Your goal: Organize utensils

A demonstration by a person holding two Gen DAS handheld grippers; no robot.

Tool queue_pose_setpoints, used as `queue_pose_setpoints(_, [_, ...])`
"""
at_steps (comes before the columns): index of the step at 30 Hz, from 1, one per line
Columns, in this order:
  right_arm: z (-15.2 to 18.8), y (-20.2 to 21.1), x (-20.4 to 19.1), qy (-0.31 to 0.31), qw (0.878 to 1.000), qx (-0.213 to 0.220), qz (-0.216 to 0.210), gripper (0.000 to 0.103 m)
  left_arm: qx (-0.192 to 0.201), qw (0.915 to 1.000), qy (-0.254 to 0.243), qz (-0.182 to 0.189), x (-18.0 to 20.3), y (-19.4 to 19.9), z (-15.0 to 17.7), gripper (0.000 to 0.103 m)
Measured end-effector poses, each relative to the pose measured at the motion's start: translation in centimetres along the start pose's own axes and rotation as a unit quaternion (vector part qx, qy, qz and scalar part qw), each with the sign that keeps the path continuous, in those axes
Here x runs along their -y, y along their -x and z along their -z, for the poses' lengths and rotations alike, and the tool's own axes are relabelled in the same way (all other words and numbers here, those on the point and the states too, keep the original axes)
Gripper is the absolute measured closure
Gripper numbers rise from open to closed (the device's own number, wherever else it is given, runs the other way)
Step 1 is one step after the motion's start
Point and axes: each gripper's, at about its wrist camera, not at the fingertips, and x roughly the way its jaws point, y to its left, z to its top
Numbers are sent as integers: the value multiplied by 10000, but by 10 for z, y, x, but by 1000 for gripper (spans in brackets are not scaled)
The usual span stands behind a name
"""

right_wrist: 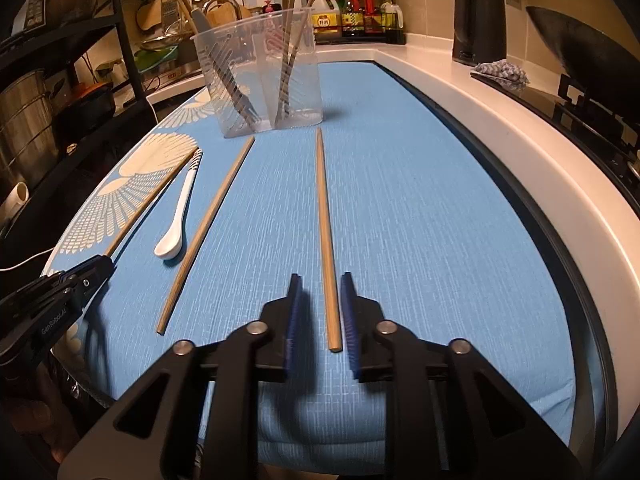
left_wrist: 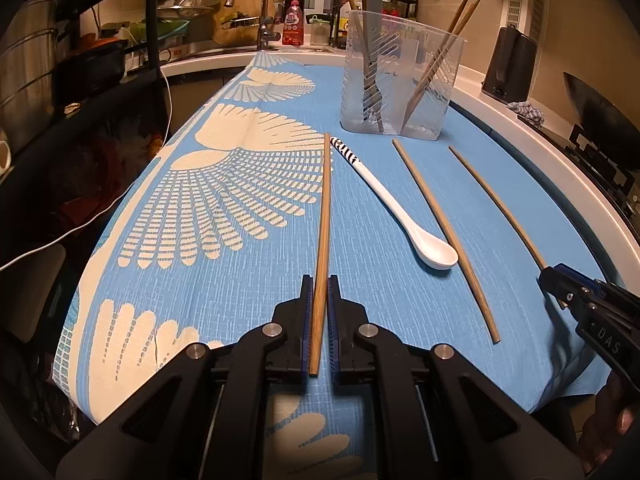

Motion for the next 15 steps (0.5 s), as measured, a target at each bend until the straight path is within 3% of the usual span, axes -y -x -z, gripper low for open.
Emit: queue_pose_setpoints(15, [3,-2,3,28,9999,112,7,82,7,10000,-84,4,3,-1,1,91])
